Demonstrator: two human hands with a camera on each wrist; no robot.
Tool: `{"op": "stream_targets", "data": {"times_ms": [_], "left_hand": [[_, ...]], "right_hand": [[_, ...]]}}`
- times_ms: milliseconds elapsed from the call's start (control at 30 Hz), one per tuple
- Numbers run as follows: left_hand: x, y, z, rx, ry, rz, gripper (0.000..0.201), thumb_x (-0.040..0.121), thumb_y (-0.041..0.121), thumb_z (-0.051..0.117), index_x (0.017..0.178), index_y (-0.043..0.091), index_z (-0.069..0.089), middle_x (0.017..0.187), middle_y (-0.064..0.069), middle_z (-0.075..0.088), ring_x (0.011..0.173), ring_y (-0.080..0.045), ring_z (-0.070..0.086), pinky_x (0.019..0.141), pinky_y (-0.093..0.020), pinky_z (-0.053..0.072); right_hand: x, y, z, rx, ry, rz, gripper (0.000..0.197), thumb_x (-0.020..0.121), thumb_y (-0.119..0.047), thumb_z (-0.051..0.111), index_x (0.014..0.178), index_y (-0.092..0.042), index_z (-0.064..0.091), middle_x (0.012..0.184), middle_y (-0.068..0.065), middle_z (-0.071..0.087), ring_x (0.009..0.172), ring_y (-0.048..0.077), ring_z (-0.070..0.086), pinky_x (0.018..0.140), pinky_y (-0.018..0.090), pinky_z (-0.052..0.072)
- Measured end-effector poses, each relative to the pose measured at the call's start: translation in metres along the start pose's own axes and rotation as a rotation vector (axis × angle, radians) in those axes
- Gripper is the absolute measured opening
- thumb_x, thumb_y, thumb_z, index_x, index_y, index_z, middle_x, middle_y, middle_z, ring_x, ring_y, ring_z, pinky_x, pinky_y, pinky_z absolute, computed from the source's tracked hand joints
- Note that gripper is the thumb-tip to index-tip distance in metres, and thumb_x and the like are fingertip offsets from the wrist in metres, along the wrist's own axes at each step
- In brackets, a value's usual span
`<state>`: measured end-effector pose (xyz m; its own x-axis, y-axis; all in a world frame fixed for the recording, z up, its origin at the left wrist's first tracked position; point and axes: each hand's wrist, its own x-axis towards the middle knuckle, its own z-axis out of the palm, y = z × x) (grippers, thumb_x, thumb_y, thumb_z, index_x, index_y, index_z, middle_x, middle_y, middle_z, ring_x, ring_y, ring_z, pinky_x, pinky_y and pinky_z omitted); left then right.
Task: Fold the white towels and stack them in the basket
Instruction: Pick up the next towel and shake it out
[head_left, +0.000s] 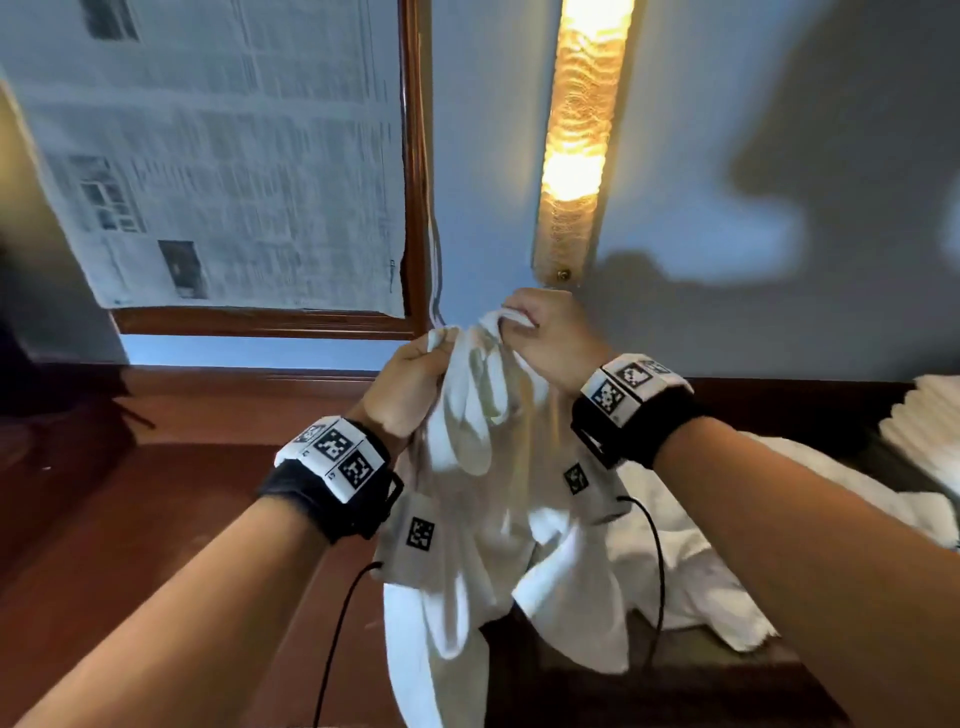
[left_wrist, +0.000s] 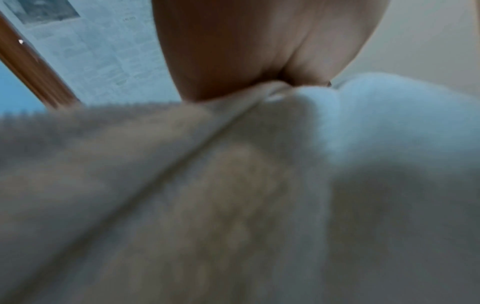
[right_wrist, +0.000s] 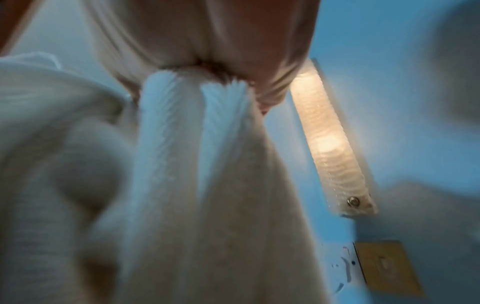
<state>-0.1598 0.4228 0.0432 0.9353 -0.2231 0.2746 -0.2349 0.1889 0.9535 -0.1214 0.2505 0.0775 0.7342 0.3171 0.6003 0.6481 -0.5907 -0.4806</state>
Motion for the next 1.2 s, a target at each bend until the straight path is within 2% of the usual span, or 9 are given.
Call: {"op": "stream_targets", "data": {"times_ms": [100,233,400,533,667,800,933,1067,1200], "left_hand": [[-0.017,0.012,-0.01,-0.043,0.033,0.02,0.057,0.105,0.002,0.043,0.059,0.023,0.072,0.066,0.003,0.066,0.064,-0.013,0.062,0.067,-0.026,0.051],[-0.035,0.034,-0.049,0.123,0.127,0.098,0.04,0.097,0.03,0.052,0.063,0.028,0.072,0.071,0.003,0.067,0.077,-0.023,0.059,0.08,-0.039,0.046],[-0.079,0.072,-0.111,0.334,0.219,0.115,0.04,0.105,0.033,0.047,0.074,0.018,0.067,0.078,-0.003,0.069,0.079,-0.022,0.062,0.084,-0.048,0.05],[-0.127,0.097,-0.171,0.375,0.259,0.072,0.059,0.108,0.019,0.043,0.059,0.033,0.075,0.064,0.013,0.07,0.066,-0.005,0.064,0.084,-0.036,0.048],[-0.178,0.124,-0.214,0.469,0.365,0.048,0.037,0.108,0.016,0.041,0.076,0.022,0.059,0.051,0.025,0.061,0.051,0.01,0.057,0.058,-0.009,0.047],[-0.214,0.121,-0.221,0.551,0.31,-0.021,0.031,0.107,0.015,0.042,0.078,0.019,0.054,0.05,0.025,0.061,0.049,0.01,0.058,0.056,-0.011,0.047],[-0.236,0.103,-0.199,0.371,0.192,-0.083,0.044,0.105,0.004,0.041,0.073,0.02,0.066,0.053,0.016,0.065,0.05,0.006,0.061,0.053,-0.01,0.048],[-0.244,0.095,-0.183,0.173,0.068,-0.051,0.06,0.101,-0.013,0.033,0.054,0.011,0.062,0.05,0.012,0.061,0.048,0.003,0.058,0.054,-0.01,0.045],[-0.248,0.106,-0.201,0.171,0.1,-0.005,0.073,0.107,0.0,0.033,0.047,0.022,0.069,0.054,0.014,0.063,0.054,0.003,0.06,0.061,-0.012,0.047]], "right_hand": [[0.013,-0.03,0.001,-0.13,-0.061,-0.021,0.035,0.085,-0.011,0.059,0.054,-0.018,0.045,0.053,-0.006,0.041,0.051,0.009,0.04,0.054,0.026,0.026],[-0.009,-0.062,0.018,-0.052,-0.079,-0.018,0.039,0.087,-0.015,0.063,0.057,-0.018,0.037,0.052,-0.004,0.036,0.049,0.007,0.038,0.051,0.024,0.026],[-0.063,-0.076,0.07,-0.205,-0.148,0.064,0.025,0.085,-0.032,0.068,0.071,-0.012,0.061,0.065,0.002,0.059,0.066,0.022,0.055,0.06,0.032,0.034],[-0.121,-0.067,0.104,-0.239,-0.283,0.361,0.023,0.089,-0.024,0.069,0.068,-0.029,0.06,0.073,0.001,0.062,0.076,0.024,0.061,0.065,0.033,0.04],[-0.15,-0.093,0.124,-0.322,-0.337,0.489,0.029,0.094,-0.022,0.062,0.069,-0.031,0.05,0.073,0.0,0.058,0.074,0.023,0.057,0.063,0.029,0.035],[-0.126,-0.144,0.139,-0.074,-0.104,0.297,0.017,0.088,-0.01,0.062,0.079,-0.024,0.067,0.074,-0.002,0.067,0.072,0.017,0.063,0.068,0.028,0.047],[-0.091,-0.214,0.155,0.016,-0.143,-0.102,0.016,0.082,-0.013,0.055,0.078,-0.012,0.071,0.078,0.0,0.07,0.074,0.012,0.062,0.073,0.02,0.047],[-0.071,-0.251,0.15,-0.068,-0.174,0.013,0.028,0.082,-0.014,0.062,0.058,-0.025,0.053,0.058,-0.005,0.053,0.058,0.01,0.051,0.058,0.032,0.036],[-0.092,-0.259,0.144,-0.148,-0.309,0.066,0.047,0.081,-0.044,0.073,0.059,-0.011,0.047,0.057,-0.002,0.043,0.055,0.013,0.04,0.056,0.032,0.03]]}}
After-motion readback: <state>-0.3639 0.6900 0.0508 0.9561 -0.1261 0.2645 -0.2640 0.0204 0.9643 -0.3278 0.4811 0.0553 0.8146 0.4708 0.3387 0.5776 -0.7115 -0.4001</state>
